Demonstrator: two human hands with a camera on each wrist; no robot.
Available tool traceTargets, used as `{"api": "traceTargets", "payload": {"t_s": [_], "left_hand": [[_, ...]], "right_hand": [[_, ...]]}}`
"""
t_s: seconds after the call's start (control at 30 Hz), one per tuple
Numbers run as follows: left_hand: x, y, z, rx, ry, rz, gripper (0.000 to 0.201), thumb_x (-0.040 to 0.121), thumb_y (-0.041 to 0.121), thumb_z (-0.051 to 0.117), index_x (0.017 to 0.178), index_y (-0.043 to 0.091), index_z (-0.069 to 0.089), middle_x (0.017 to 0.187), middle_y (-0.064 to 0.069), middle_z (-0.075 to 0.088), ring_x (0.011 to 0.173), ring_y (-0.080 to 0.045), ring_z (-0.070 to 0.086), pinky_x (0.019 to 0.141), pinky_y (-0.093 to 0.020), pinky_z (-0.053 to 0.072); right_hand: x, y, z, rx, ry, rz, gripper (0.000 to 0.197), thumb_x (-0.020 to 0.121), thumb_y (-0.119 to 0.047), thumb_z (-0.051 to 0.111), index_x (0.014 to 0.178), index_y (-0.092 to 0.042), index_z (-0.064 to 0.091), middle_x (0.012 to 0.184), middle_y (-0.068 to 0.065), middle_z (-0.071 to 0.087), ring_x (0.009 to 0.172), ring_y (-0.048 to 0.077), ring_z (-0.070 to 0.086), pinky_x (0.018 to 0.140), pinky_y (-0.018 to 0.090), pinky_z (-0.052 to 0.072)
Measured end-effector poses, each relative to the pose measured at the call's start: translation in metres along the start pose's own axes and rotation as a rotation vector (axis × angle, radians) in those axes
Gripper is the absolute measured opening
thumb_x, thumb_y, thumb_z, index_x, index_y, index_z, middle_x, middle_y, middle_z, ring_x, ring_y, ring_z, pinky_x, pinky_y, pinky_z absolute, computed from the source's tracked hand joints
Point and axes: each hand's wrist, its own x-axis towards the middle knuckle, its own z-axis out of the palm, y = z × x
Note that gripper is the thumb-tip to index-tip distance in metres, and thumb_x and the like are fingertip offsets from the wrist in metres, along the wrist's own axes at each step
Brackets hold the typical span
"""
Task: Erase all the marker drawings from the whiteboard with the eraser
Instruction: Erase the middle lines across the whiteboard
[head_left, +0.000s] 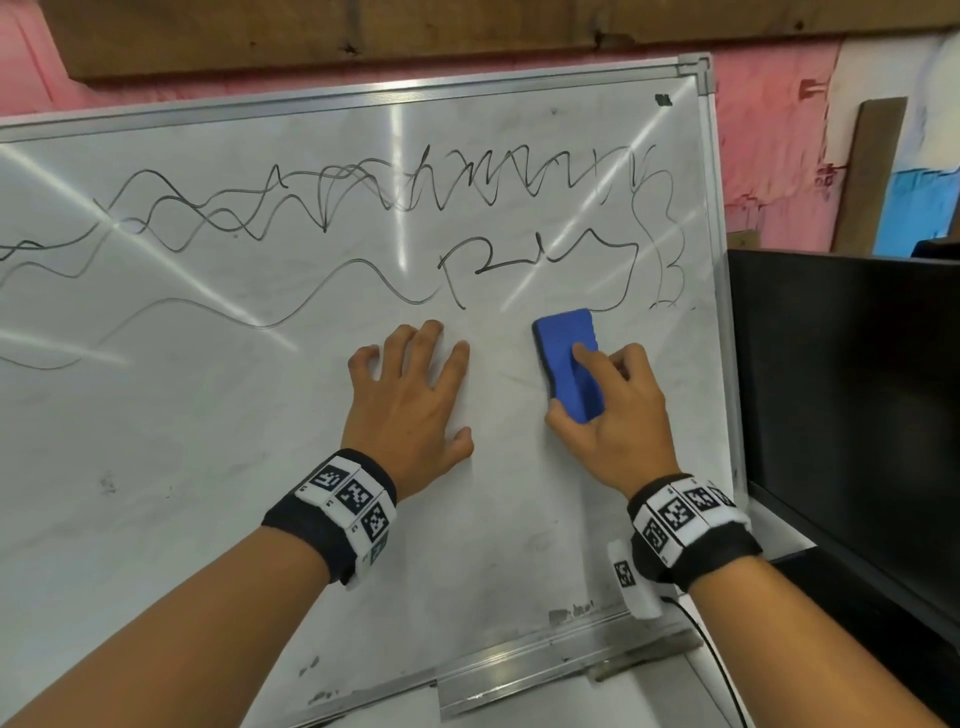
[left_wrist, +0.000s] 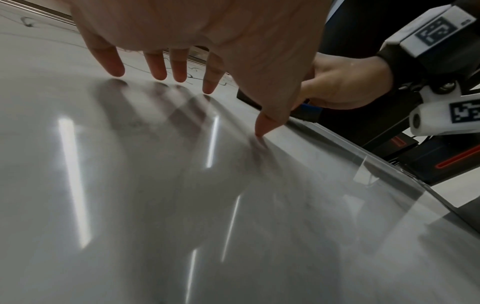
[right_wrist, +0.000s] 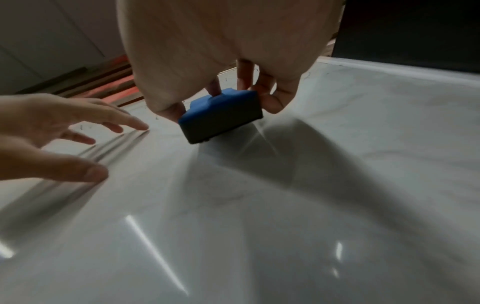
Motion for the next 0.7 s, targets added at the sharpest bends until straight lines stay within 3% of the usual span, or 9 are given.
{"api": "traceTargets", "payload": {"t_s": [0.2, 0.4, 0.57, 0.7], "left_hand": [[0.003, 0.013, 0.001, -0.008, 0.01, 0.061, 0.082, 0.071, 0.056, 0.067, 0.141, 0.019, 0.047, 0.148, -0.015, 0.037, 0.129, -0.037, 0.034, 0.096, -0.057, 0.034], [0.01, 0.02, 0.002, -0.002, -0.003, 0.065, 0.083, 0.071, 0.057, 0.066, 0.142, 0.019, 0.046, 0.147, -0.014, 0.037, 0.128, -0.037, 0.036, 0.094, -0.056, 0.035], [0.015, 0.026, 0.004, 0.009, -0.023, 0.067, 0.082, 0.071, 0.057, 0.064, 0.141, 0.019, 0.046, 0.146, -0.013, 0.038, 0.127, -0.036, 0.036, 0.094, -0.057, 0.036], [0.017, 0.027, 0.003, -0.002, -0.02, 0.06, 0.081, 0.072, 0.058, 0.063, 0.141, 0.018, 0.046, 0.145, -0.013, 0.039, 0.128, -0.036, 0.036, 0.095, -0.058, 0.036]], "right_hand": [[0.02, 0.013, -0.011, -0.039, 0.084, 0.152, 0.066, 0.08, -0.04, 0.075, 0.138, -0.017, 0.055, 0.103, 0.001, 0.043, 0.09, 0.023, 0.051, 0.075, 0.043, 0.055], [-0.004, 0.023, -0.015, -0.052, 0.02, 0.089, 0.064, 0.078, -0.043, 0.073, 0.135, -0.019, 0.057, 0.101, -0.001, 0.043, 0.086, 0.019, 0.05, 0.068, 0.041, 0.056], [0.021, 0.037, -0.029, -0.052, 0.122, 0.25, 0.065, 0.08, -0.04, 0.076, 0.139, -0.018, 0.056, 0.105, 0.0, 0.043, 0.086, 0.017, 0.05, 0.074, 0.034, 0.052], [0.009, 0.037, -0.027, 0.002, 0.057, 0.162, 0.065, 0.08, -0.036, 0.078, 0.138, -0.016, 0.057, 0.104, 0.002, 0.045, 0.086, 0.015, 0.05, 0.074, 0.025, 0.048]]}}
